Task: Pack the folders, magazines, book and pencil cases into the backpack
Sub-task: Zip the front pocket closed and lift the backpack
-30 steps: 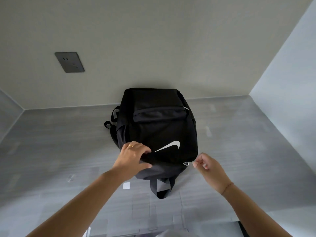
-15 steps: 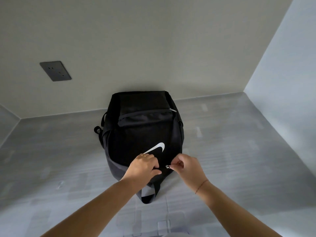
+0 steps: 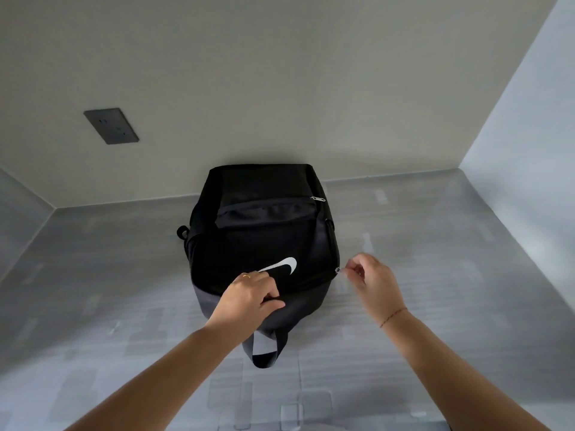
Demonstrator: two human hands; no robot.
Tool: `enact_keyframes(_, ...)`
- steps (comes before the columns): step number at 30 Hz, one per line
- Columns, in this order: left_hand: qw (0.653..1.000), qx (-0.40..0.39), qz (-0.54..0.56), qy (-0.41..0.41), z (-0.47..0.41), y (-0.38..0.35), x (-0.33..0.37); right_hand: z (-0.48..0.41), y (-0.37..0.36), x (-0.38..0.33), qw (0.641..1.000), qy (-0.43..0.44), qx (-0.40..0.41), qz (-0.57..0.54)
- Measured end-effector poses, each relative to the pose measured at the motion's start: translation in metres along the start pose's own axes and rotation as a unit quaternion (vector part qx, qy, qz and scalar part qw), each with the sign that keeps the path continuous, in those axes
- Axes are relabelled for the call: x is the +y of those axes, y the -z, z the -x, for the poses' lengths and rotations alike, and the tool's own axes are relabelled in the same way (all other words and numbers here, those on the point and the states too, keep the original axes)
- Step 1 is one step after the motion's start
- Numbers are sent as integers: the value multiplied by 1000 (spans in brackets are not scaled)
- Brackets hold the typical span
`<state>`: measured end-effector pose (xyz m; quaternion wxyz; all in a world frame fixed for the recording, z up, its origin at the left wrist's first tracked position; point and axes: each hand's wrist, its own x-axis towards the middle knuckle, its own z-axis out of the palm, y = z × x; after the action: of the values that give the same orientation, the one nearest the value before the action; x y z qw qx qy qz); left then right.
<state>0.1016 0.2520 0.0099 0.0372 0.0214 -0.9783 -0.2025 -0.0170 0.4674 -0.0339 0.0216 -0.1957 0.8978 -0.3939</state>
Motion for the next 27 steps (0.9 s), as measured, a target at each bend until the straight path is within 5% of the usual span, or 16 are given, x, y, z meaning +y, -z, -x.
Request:
enact_keyframes(9,999,-18,-7,42,-57,-47,54,-4,10,-1,991,-49,-66,-102)
enact_keyframes(15,987,4,106,118,-65,-57,56,-23,11,13,973,-102,-101,-184)
enact_keyframes(27,971,37,179,157,-59,-59,50,-105,-15,25,979,-125,29,-159)
